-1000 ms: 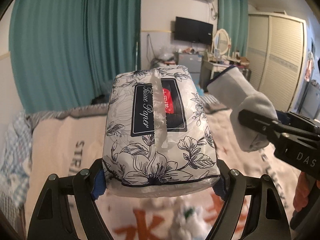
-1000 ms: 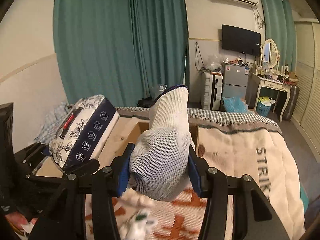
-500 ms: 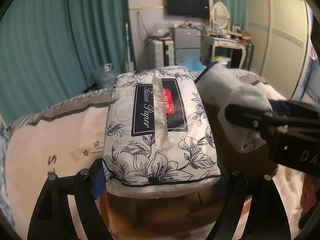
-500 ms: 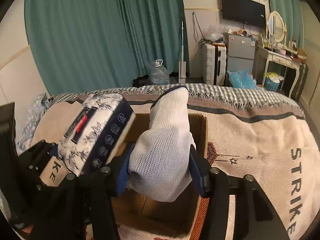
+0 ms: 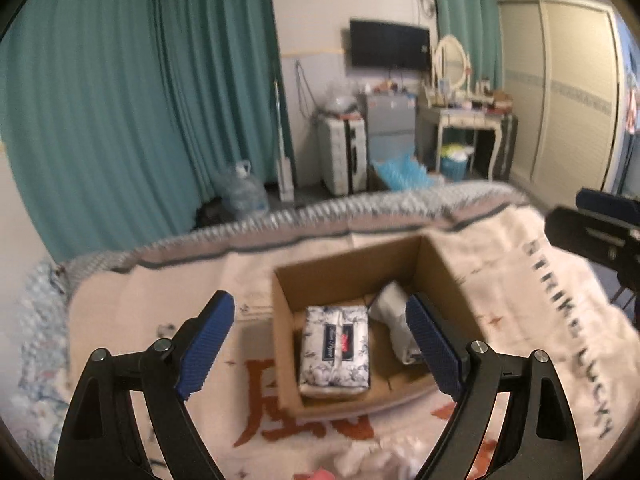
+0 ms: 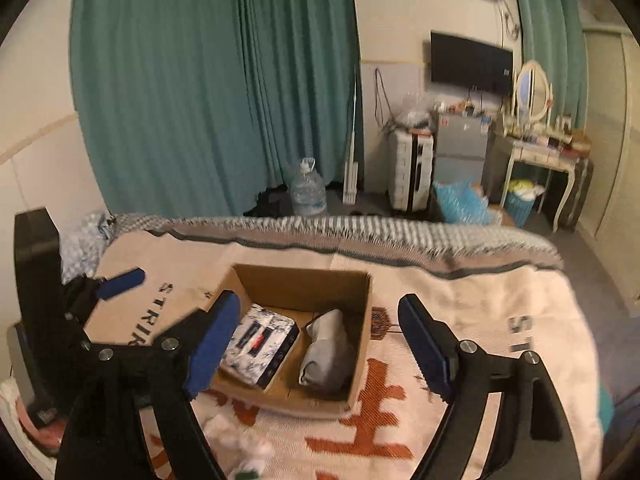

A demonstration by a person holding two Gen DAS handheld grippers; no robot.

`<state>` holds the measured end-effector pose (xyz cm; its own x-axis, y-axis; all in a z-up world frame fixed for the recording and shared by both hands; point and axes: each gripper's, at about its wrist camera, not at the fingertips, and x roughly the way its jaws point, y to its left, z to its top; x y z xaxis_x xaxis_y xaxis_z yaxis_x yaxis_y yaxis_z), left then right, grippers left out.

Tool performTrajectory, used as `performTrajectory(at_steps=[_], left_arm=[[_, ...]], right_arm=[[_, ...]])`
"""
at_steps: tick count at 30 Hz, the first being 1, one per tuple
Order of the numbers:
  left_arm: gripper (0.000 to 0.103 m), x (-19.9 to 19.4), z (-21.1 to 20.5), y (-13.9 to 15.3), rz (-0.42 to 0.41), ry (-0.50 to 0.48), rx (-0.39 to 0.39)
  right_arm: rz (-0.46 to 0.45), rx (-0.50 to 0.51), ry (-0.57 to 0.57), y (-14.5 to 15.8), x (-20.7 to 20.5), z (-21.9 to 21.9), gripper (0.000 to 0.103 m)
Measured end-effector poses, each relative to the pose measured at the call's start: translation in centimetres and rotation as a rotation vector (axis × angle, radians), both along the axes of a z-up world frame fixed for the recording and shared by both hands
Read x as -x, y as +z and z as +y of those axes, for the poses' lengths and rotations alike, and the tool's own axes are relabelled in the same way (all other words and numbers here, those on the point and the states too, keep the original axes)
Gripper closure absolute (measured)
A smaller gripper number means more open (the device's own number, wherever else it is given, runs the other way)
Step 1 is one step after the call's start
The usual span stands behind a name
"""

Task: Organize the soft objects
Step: 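Move both grippers back toward the remaining soft items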

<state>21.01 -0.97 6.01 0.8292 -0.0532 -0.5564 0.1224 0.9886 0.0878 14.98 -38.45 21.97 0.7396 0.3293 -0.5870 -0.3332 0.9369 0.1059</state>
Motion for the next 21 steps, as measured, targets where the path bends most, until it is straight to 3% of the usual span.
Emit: performTrajectory(at_steps=[6, 10, 16, 21], left_arm=[[0.009, 9.1, 1.8, 7.5, -0.135, 0.024, 0.02], [0.009, 13.5, 3.0, 9.2, -0.166, 0.025, 0.045], [0.009, 17.0, 4.2, 6.5, -0.15, 0.094, 0.032], [0.009, 17.6, 5.1, 1.6, -0.088, 0.112, 0.065]], right_arm=[[-0.059, 0.036, -0.012, 6.2, 8.4, -1.3, 0.005], [-0.08, 0.068, -0.014, 7.5, 14.2, -1.4, 0.0], [-0.048, 0.092, -0.002, 4.5, 19.0, -1.0, 0.0], [0.032, 0.104, 0.0, -2.0, 19.7, 0.6, 0.0]])
